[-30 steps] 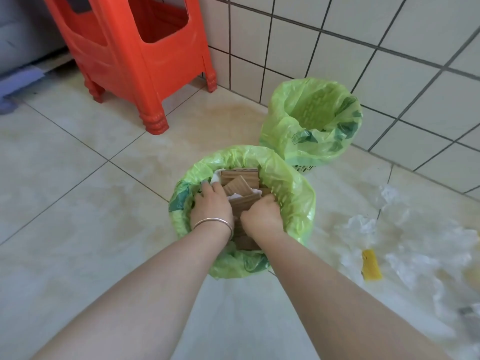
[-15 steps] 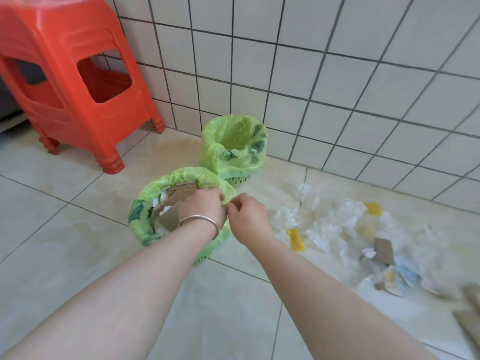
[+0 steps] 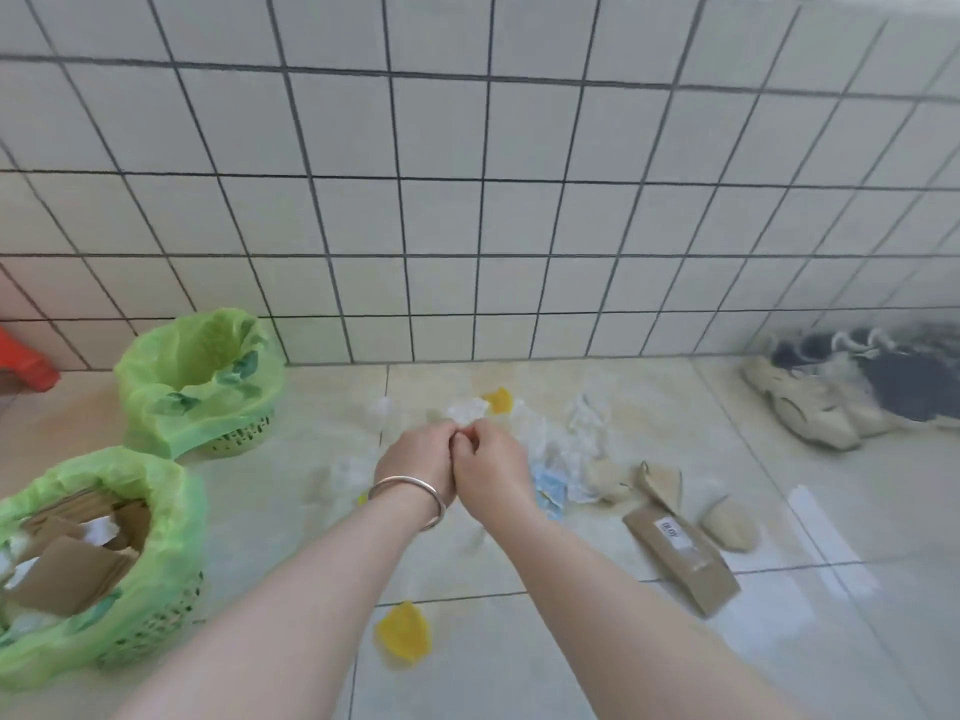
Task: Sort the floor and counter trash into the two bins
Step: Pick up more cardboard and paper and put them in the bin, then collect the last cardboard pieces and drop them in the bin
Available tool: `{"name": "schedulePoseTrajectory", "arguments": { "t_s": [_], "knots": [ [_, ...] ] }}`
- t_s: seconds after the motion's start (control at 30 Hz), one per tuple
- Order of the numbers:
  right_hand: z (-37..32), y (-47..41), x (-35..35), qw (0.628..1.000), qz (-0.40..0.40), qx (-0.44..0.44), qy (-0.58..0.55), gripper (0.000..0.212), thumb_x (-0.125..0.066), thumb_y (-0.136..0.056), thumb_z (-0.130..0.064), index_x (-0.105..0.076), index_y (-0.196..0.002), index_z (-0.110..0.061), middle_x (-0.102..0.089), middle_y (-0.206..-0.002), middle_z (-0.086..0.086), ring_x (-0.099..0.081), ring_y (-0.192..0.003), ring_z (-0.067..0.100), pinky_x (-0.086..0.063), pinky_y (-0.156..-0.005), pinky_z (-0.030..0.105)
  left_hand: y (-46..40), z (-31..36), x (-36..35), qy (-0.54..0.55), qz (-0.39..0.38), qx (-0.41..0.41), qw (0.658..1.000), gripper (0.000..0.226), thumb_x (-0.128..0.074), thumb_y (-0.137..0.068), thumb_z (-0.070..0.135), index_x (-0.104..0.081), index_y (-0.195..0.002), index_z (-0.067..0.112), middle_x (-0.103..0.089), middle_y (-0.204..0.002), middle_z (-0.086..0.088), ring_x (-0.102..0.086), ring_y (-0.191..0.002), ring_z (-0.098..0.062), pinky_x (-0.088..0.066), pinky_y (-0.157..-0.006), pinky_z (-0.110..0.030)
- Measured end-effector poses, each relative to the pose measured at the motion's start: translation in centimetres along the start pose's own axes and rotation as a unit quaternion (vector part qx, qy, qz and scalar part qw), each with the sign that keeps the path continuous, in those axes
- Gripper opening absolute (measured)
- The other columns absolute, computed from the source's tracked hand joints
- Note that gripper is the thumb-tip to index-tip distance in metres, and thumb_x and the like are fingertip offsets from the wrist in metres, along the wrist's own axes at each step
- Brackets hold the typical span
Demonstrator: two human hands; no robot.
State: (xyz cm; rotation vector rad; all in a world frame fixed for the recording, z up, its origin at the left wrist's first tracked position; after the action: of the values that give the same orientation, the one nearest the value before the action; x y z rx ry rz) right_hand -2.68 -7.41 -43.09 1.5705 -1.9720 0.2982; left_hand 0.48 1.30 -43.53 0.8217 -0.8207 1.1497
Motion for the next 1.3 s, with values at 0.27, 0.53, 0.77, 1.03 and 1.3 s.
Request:
{"name": "schedulePoseTrajectory", "arguments": {
  "t_s": [0.27, 0.53, 0.77, 1.03, 1.3],
  "knots": [
    [8.3, -0.5, 14.1, 0.994, 0.095, -0.055, 0.015, 0.02, -0.043, -0.092, -0.025, -0.06, -0.085, -0.016, -0.067, -0.095, 0.01, -0.058, -0.09, 0.027, -0.039, -0.071, 0.031, -1.0, 14.6, -6.6, 0.01, -0.042, -0.075, 0.996, 0.021, -0.041, -0.089, 0.019, -0.06, -0.098, 0.016, -0.067, -0.109, -0.013, -0.062, -0.1, -0.032, -0.046, -0.077, -0.032],
    [16.1, -3.5, 12.5, 0.989, 0.082, -0.119, 0.018, 0.024, -0.044, -0.092, -0.021, -0.063, -0.097, -0.008, -0.066, -0.093, 0.009, -0.058, -0.097, 0.029, -0.044, -0.079, 0.033, -2.6, 13.3, -14.1, 0.052, -0.115, -0.039, 0.991, 0.028, -0.041, -0.094, 0.031, -0.065, -0.105, 0.02, -0.068, -0.113, -0.011, -0.061, -0.107, -0.029, -0.047, -0.085, -0.032],
    [22.0, -6.6, 8.5, 0.985, 0.021, -0.164, 0.041, 0.024, -0.044, -0.094, -0.022, -0.061, -0.108, -0.013, -0.066, -0.106, 0.006, -0.053, -0.089, 0.023, -0.034, -0.07, 0.025, -6.1, 9.0, -21.3, 0.095, -0.2, 0.029, 0.975, 0.025, -0.044, -0.091, 0.033, -0.064, -0.095, 0.019, -0.069, -0.103, -0.007, -0.062, -0.1, -0.028, -0.048, -0.084, -0.033],
    [32.6, -9.4, 11.0, 0.968, -0.003, -0.244, 0.053, 0.011, -0.043, -0.092, -0.019, -0.053, -0.086, -0.019, -0.056, -0.082, -0.001, -0.051, -0.084, 0.022, -0.038, -0.061, 0.026, -7.8, 11.5, -32.4, 0.105, -0.301, 0.059, 0.946, 0.03, -0.049, -0.089, 0.043, -0.062, -0.103, 0.02, -0.067, -0.112, -0.005, -0.061, -0.105, -0.024, -0.045, -0.089, -0.03],
    [41.5, -12.3, 14.5, 0.951, 0.008, -0.304, 0.065, 0.011, -0.046, -0.089, -0.02, -0.057, -0.09, -0.02, -0.06, -0.088, -0.003, -0.053, -0.087, 0.02, -0.04, -0.073, 0.028, -10.2, 13.7, -39.7, 0.109, -0.351, 0.11, 0.923, 0.025, -0.052, -0.088, 0.04, -0.063, -0.105, 0.025, -0.065, -0.116, -0.004, -0.061, -0.107, -0.023, -0.048, -0.096, -0.033]
  ]
}}
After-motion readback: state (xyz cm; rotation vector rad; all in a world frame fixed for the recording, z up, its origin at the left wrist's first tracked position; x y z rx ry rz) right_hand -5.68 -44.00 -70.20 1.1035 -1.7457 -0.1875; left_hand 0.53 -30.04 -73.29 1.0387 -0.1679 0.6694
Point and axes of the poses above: each hand's wrist, its own y-axis away from the middle knuckle, its own x-axis out of the back of the hand, z = x × y, the point moved 10 cm from there along -y, towards the middle knuckle
